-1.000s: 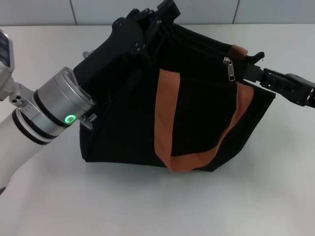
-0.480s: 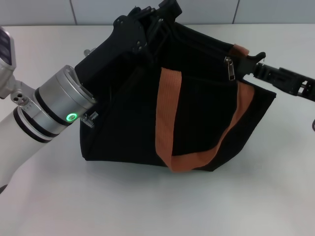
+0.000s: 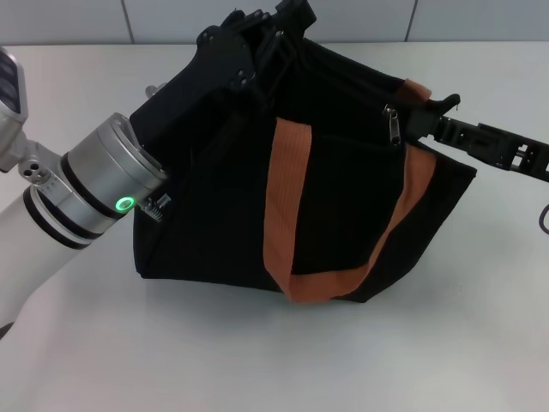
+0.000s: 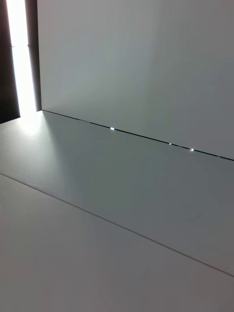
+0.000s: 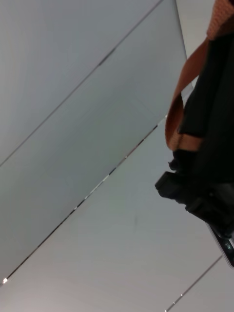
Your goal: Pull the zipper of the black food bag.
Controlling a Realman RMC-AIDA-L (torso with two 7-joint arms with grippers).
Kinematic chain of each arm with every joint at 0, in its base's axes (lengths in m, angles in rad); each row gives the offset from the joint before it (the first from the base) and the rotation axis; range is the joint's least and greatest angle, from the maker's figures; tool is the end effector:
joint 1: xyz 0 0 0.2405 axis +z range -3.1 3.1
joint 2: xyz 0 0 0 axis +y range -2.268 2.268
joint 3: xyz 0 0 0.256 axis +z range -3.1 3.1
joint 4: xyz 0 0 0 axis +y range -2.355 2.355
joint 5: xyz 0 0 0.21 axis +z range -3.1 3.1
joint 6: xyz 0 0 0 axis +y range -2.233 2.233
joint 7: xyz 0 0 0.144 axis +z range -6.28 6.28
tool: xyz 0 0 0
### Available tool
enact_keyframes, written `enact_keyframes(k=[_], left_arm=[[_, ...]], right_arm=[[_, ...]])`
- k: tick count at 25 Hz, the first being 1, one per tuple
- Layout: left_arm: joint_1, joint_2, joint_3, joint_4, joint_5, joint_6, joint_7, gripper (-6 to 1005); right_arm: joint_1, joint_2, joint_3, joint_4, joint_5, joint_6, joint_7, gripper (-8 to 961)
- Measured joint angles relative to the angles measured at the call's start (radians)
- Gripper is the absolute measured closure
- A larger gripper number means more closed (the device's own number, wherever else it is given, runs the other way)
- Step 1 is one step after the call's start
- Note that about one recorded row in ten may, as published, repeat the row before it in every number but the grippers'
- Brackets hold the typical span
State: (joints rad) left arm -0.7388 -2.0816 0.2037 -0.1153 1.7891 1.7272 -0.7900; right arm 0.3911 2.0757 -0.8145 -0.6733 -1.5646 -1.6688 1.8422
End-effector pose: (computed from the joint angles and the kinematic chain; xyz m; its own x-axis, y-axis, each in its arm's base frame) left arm -0.1699 0.3244 -0.0431 0.2539 0.0475 0.9660 0.4338 -0.8983 -0.0698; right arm 0.2501 0.3062 0.0254 0.3021 -0.6140 -0.7292 -0.6967 -0.6643 0.2708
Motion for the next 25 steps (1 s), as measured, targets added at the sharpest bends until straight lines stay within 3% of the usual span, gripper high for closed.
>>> enact_keyframes(k=[19,25], left_arm=[[-0.008,0.000,0.000,0.004,-0.001,-0.006,0.000,981],[-0.022,0.000,-0.001,0.000,-0.002,-0.009,0.000,981]], right_arm=[[0.029,-0.003,-0.016,-0.010,-0.038,0.027,0.031,714],[0.018,-0.004,0.003,-0.013,-0.032,-0.055,-0.108,714]])
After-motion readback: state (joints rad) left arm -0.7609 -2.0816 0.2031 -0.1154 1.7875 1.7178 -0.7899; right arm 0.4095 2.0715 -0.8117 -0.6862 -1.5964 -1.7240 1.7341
